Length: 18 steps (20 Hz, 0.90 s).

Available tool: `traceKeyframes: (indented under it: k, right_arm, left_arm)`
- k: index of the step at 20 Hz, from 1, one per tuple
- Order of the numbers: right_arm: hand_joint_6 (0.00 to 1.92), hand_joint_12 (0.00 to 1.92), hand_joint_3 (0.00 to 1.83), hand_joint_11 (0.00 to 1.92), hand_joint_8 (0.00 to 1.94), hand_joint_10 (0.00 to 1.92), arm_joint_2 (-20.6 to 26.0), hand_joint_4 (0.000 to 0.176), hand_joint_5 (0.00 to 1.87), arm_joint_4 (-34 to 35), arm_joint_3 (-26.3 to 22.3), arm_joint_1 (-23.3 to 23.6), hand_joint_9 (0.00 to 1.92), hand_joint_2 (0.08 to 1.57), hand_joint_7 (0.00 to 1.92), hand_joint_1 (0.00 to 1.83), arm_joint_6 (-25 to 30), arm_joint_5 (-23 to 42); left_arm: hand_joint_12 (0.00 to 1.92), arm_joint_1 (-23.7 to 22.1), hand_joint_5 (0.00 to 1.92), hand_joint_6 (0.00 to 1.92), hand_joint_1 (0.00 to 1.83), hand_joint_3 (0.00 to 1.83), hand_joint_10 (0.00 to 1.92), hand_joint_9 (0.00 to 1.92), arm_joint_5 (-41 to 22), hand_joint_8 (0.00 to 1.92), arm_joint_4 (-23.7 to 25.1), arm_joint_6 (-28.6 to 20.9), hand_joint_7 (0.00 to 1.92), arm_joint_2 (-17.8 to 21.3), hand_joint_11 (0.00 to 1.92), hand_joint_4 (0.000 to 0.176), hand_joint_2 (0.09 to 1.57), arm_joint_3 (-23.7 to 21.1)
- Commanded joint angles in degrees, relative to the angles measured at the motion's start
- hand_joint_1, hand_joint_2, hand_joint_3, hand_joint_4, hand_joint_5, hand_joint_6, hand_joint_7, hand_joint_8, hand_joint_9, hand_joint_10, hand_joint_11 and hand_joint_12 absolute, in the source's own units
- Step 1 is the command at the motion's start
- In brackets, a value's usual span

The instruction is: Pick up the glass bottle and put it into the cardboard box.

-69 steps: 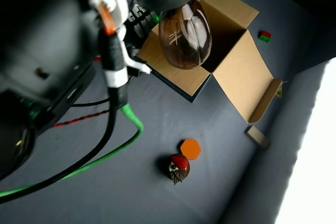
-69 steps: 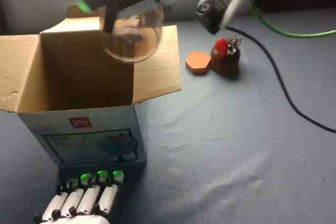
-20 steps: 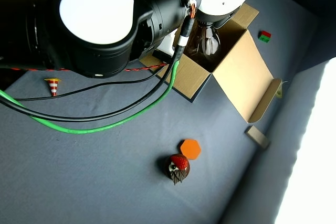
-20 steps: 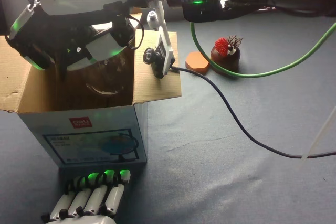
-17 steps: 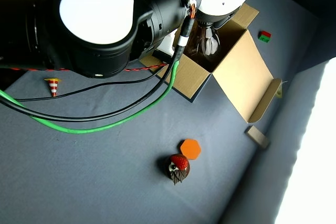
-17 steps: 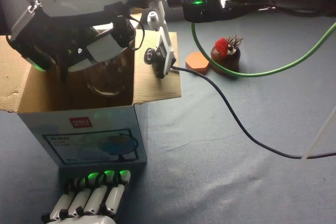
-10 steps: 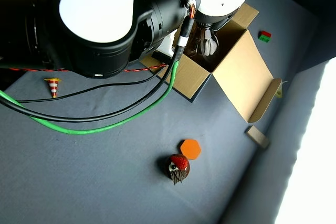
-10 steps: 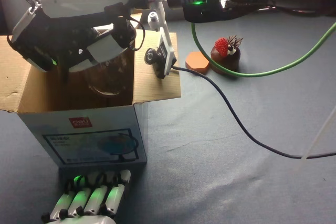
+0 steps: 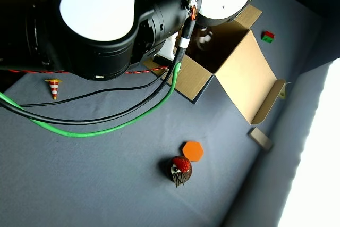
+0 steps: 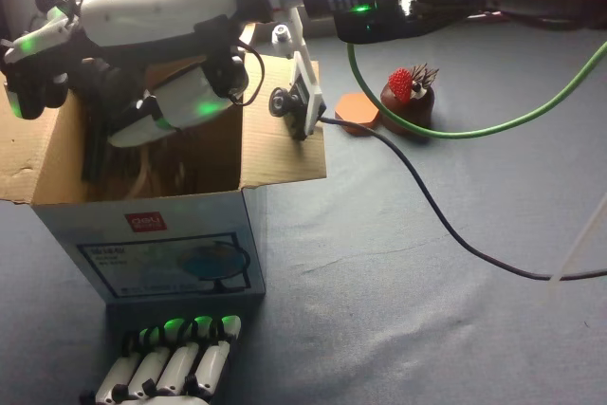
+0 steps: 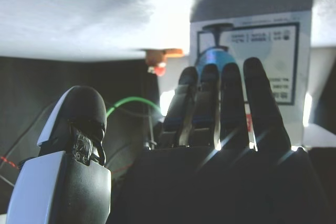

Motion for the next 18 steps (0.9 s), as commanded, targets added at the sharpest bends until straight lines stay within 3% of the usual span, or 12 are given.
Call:
traceKeyframes:
  k: [1, 5, 7, 10, 15, 18]
  right_arm:
    - [0.96, 1.52, 0.00, 0.00, 0.64, 0.94, 0.52, 0.000, 0.06, 3.52, -0.06, 0.50, 0.18, 1.27, 0.28, 0.85, 0.29, 1.62]
    - [0.84, 1.26, 0.00, 0.00, 0.40, 0.81, 1.21, 0.000, 0.00, 2.79, -0.11, 0.48, 0.06, 1.21, 0.22, 0.86, 0.23, 2.69]
    - [0.69, 1.14, 0.00, 0.00, 0.27, 0.77, 1.95, 0.000, 0.00, 2.58, -0.49, 0.56, 0.03, 1.20, 0.23, 0.86, 0.21, 3.27]
    - [0.68, 1.12, 0.00, 0.00, 0.22, 0.76, 3.62, 0.000, 0.00, 2.48, -2.36, 0.81, 0.02, 1.20, 0.24, 0.86, 0.21, 3.27]
    - [0.73, 1.25, 0.00, 0.00, 0.19, 0.77, 8.74, 0.000, 0.00, 2.47, -7.18, 2.18, 0.05, 1.19, 0.29, 0.83, 2.59, 1.44]
    - [0.68, 1.14, 0.00, 0.00, 0.17, 0.76, 12.07, 0.000, 0.00, 2.46, -10.01, 3.33, 0.02, 1.20, 0.27, 0.77, 4.53, 0.98]
  left_arm:
    - [0.10, -0.28, 0.04, 0.00, 0.00, 0.00, 0.00, 0.02, -3.63, 0.00, 4.57, -0.39, 0.05, -0.31, 0.00, 0.000, 1.26, 0.02]
    - [0.08, -0.48, 0.04, 0.00, 0.00, 0.00, 0.00, 0.01, -3.82, 0.00, 3.78, -0.42, 0.04, -0.34, 0.00, 0.000, 1.26, -0.32]
    - [0.07, -0.66, 0.04, 0.00, 0.00, 0.00, 0.00, 0.01, -3.85, 0.00, 3.78, -0.59, 0.04, -0.29, 0.00, 0.000, 1.26, -0.40]
    - [0.07, -1.90, 0.04, 0.00, 0.00, 0.00, 0.00, 0.01, -3.84, 0.00, 2.15, -0.11, 0.04, 0.14, 0.00, 0.000, 1.26, -0.92]
    - [0.12, -4.85, 0.04, 0.00, 0.00, 0.00, 0.00, 0.01, -4.31, 0.00, -5.46, 1.28, 0.04, 1.91, 0.00, 0.000, 1.26, -3.91]
    - [0.12, -8.72, 0.05, 0.00, 0.00, 0.00, 0.00, 0.02, -4.47, 0.00, -10.10, 2.63, 0.05, 3.66, 0.00, 0.000, 1.26, -5.99]
